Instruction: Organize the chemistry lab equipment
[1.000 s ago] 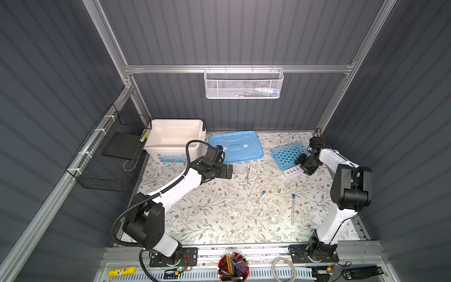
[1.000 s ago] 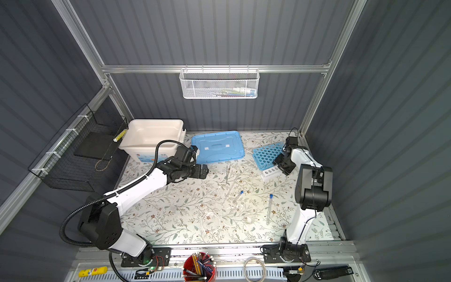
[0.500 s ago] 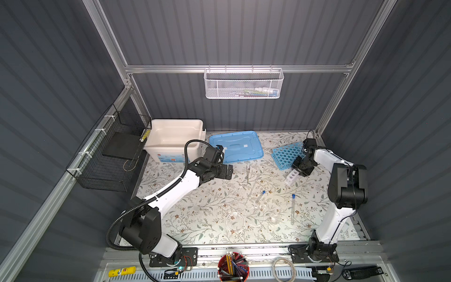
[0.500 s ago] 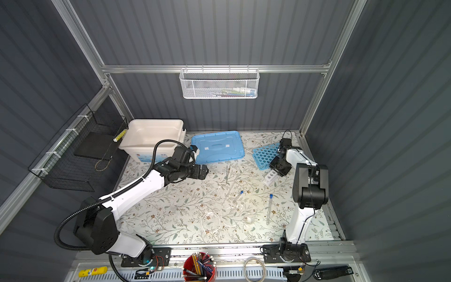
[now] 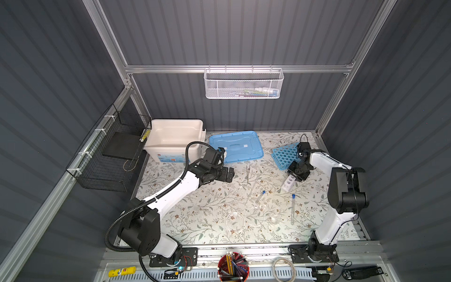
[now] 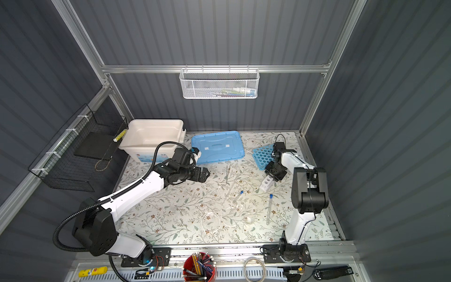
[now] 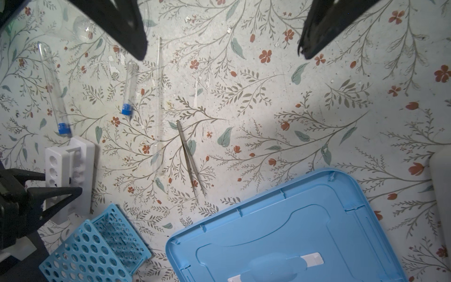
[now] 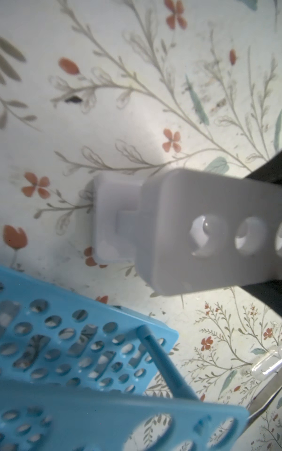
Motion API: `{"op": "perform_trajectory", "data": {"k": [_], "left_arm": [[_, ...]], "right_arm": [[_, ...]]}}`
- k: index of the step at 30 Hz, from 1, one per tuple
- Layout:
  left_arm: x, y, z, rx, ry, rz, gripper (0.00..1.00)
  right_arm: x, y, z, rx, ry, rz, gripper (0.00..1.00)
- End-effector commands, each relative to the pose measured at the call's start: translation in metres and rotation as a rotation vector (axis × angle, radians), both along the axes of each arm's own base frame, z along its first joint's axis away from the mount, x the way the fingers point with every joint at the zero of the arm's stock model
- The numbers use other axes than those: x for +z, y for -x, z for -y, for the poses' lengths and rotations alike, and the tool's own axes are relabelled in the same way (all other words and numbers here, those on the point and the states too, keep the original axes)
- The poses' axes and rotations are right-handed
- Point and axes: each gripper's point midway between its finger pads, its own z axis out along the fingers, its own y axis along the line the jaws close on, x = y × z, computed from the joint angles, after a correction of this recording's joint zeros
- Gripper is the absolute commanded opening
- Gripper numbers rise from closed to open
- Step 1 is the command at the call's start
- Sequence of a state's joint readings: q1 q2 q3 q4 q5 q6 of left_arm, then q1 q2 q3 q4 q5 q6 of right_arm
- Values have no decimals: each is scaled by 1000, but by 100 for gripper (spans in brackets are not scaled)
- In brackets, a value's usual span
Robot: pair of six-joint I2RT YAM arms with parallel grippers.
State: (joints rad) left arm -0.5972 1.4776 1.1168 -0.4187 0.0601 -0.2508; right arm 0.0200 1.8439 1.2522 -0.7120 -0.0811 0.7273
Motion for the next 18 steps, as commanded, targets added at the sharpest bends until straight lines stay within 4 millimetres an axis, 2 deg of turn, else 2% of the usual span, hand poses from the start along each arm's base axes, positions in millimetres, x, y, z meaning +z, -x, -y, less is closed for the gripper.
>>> {"op": "perform_trajectory", "data": {"k": [1, 11, 14, 18], "left_arm": [[5, 13, 5, -60, 23, -5, 99], [-2, 32, 6, -112, 20, -25, 99], [-1, 37, 9, -135, 31, -26, 99], [-3, 42, 16, -157, 25, -30, 100]], "right_arm": [[2, 16, -13, -25, 2, -38, 42], [-13, 35, -41, -6, 15, -68, 43], [-13, 39, -41, -3, 24, -73, 50], [-8, 44, -39, 8, 40, -80, 65]]}}
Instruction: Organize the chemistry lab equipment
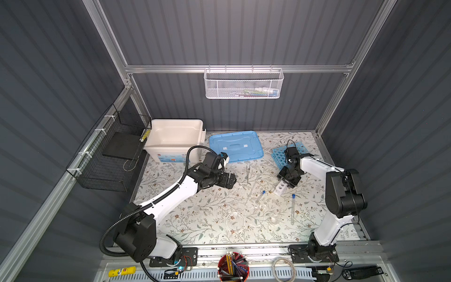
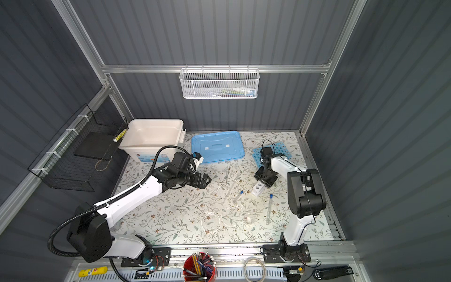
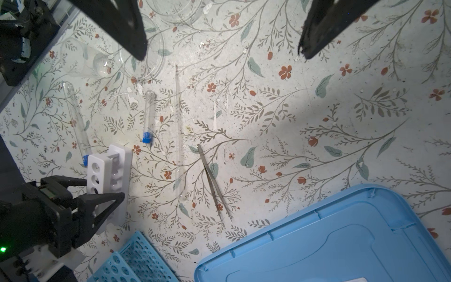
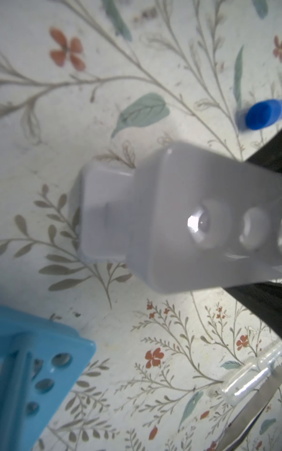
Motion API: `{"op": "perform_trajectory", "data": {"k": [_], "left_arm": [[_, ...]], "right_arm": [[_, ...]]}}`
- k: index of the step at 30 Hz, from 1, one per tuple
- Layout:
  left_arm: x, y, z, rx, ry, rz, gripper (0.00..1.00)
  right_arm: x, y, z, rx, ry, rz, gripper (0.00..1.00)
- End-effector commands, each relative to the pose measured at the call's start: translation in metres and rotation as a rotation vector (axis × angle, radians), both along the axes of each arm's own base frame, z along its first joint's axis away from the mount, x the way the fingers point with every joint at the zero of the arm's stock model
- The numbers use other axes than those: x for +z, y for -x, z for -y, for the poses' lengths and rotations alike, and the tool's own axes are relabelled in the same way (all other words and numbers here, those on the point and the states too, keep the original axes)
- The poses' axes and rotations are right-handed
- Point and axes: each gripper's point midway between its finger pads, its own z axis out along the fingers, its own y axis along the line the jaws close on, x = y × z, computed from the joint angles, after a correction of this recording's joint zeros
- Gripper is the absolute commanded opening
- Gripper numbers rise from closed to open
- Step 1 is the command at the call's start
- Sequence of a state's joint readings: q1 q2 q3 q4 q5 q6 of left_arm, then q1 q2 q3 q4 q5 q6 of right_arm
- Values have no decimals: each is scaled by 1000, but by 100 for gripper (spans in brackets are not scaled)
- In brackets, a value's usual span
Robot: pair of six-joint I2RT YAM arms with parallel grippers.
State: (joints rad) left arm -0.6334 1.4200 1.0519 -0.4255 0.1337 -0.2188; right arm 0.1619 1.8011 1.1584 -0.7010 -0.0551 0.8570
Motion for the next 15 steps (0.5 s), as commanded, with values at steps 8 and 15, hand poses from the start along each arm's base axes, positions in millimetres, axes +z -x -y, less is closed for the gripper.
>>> {"op": "perform_trajectory", "data": {"k": [8, 15], "left_arm": [[-2, 22, 33, -113, -54, -1, 100], [-7, 37, 73, -204, -84, 0, 93]], "right_arm": [[31, 16, 10, 35, 47, 23, 81], [76, 17, 31, 48, 103, 102, 86]]}}
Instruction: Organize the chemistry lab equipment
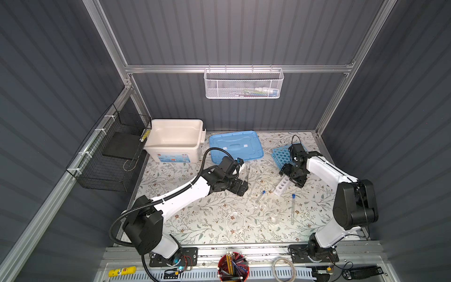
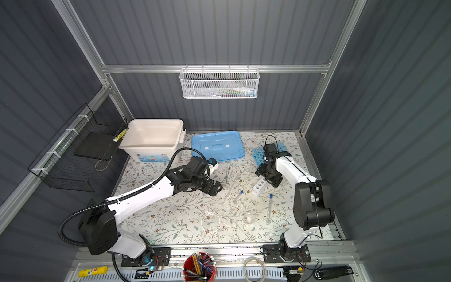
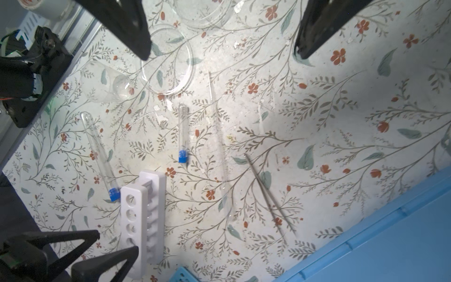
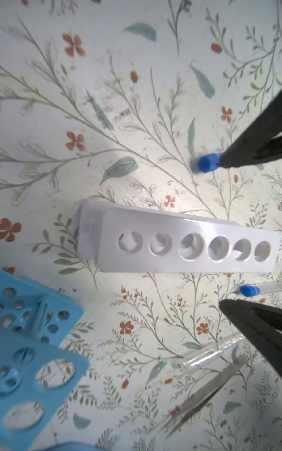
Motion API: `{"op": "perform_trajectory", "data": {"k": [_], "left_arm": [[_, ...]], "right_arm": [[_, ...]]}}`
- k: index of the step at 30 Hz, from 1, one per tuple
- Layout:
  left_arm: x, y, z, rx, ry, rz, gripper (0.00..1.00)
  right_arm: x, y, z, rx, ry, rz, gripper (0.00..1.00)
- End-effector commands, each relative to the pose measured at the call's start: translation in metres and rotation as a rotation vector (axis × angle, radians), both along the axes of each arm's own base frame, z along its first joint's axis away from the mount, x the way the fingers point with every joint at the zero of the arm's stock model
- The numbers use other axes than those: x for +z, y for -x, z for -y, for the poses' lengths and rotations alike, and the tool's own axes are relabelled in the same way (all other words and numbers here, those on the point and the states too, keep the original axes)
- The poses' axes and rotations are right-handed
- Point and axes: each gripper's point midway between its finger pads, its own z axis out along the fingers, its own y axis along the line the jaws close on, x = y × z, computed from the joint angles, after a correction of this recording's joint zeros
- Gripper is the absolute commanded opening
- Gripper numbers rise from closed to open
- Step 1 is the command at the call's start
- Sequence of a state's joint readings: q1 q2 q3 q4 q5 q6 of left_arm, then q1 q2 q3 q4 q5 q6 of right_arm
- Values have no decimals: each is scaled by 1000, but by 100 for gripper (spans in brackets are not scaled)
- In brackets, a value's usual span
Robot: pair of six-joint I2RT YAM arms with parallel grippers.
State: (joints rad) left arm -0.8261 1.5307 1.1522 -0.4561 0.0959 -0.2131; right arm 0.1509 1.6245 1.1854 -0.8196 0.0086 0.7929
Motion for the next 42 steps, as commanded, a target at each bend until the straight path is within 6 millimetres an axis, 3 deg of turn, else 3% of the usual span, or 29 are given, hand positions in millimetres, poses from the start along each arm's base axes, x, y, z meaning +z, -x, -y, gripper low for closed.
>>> {"op": "perform_trajectory", "data": {"k": [1, 10, 15, 22, 28, 42], "left_arm": [[-1, 4, 16, -42, -43, 15, 92], [-34, 18, 53, -115, -196, -35, 74], [-37, 18, 75, -162, -243, -40, 60], [-56, 26, 90, -194, -303, -101, 53], [-81, 29, 89, -192, -371, -146, 53], [-105, 27, 103, -200, -382, -173, 48]], "right_arm": [[21, 11, 18, 3, 40, 19, 86], [52, 27, 30, 78, 24, 93, 83], [55, 36, 29, 123, 1, 102, 81], [52, 42, 28, 155, -28, 104, 80], [42, 43, 28, 157, -58, 108, 80], [41, 52, 34, 147, -72, 124, 77]]}}
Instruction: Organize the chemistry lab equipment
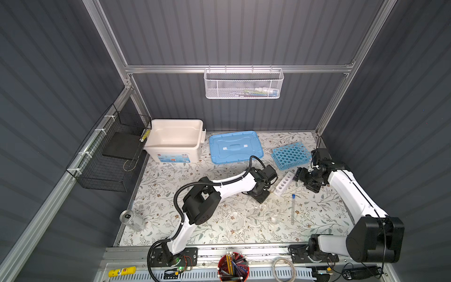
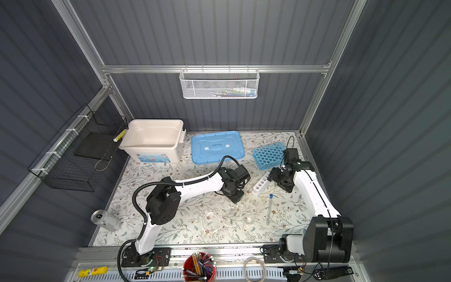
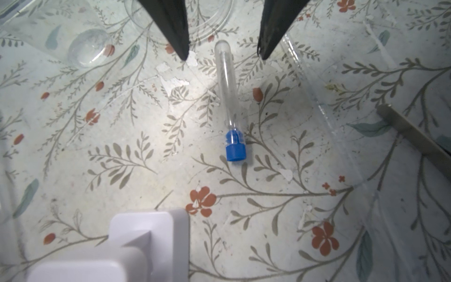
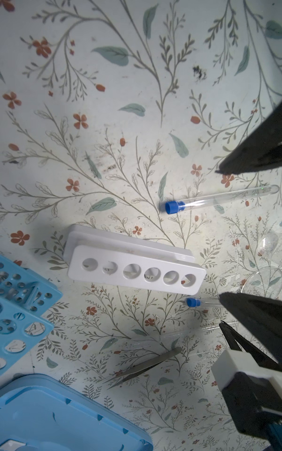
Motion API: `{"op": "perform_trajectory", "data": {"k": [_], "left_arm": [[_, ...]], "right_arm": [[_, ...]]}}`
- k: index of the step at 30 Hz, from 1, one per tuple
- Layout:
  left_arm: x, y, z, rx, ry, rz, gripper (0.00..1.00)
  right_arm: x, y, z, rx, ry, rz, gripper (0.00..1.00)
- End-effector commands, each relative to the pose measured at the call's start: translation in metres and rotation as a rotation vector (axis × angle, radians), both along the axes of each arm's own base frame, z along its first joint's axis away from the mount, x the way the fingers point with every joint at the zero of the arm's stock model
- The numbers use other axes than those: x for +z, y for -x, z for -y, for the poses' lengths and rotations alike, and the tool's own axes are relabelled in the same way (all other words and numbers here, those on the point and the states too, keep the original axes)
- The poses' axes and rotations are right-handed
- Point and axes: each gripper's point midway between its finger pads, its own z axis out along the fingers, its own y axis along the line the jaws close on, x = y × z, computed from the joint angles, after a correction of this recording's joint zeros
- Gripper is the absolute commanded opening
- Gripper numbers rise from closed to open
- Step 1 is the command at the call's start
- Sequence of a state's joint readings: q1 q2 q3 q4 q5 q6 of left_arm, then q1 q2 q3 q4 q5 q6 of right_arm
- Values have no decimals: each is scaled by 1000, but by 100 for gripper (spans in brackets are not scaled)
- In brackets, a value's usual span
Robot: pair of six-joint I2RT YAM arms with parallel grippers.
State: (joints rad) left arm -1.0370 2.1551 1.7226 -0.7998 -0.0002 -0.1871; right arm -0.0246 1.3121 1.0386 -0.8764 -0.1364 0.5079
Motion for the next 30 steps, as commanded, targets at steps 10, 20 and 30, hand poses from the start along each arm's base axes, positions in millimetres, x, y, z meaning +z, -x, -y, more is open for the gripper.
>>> {"op": "perform_trajectory", "data": {"k": [10, 20, 30], "left_arm": [[-16, 2, 11, -1, -12, -27, 44], [-28, 7, 5, 2, -71, -68, 38], [-33, 6, -4, 16, -125, -65, 32]], "right_arm": [[4, 11, 6, -1, -7, 17, 76], [12, 19, 13, -20, -3, 44, 75], [16, 22, 19, -34, -3, 61, 74]]}}
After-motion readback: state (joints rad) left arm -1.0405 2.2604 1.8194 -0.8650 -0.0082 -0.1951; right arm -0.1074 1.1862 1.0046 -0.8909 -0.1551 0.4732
